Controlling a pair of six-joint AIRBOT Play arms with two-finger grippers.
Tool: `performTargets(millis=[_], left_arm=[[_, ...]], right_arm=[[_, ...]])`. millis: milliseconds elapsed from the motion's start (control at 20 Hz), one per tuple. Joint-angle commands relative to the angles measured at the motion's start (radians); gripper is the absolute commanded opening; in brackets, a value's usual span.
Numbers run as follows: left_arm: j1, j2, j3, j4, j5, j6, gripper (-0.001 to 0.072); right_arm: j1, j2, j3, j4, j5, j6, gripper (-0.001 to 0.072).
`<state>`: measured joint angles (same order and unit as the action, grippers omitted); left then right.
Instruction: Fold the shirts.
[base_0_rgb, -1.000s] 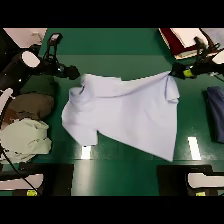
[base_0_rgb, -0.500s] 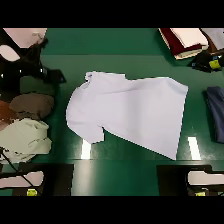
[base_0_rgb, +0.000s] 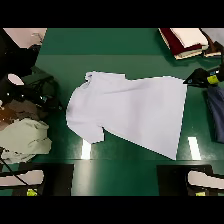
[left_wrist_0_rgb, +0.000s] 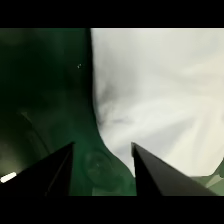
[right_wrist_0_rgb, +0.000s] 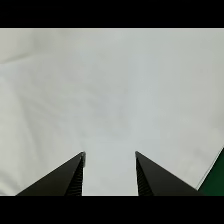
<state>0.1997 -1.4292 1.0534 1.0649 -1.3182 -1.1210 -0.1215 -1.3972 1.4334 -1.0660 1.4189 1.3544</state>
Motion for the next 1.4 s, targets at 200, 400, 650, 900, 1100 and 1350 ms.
performTargets(millis=[200, 400, 650, 900, 1100, 1350], left_arm=[[0.001, -0.002, -0.112, -0.085, 0.098, 0.030, 0.0429], [-0.071, -0.002, -0.123, -0.096, 0.188, 0.029, 0.0428], [-0.105, 0.003, -0.099, -0.091, 0.202, -0.005, 0.0024], [-0.105, 0.060, -0.020, -0.079, 0.190, -0.003, 0.0024], [-0.105, 0.061, -0.007, -0.082, 0.194, -0.004, 0.0025], [-0.105, 0.061, -0.007, -0.081, 0.175, -0.004, 0.0025]], right_arm=[[-0.001, 0.112, -0.131, 0.002, -0.048, -0.002, 0.0361], [-0.001, 0.164, -0.196, 0.001, -0.065, -0.002, 0.0361], [-0.051, 0.283, -0.364, -0.009, -0.002, -0.002, 0.0361], [-0.167, 0.480, -0.741, -0.135, 0.166, 0.085, 0.0413], [-0.201, 0.557, -0.940, -0.132, 0.031, 0.085, 0.0441], [-0.220, 0.412, -0.951, -0.037, -0.091, 0.023, 0.0438]])
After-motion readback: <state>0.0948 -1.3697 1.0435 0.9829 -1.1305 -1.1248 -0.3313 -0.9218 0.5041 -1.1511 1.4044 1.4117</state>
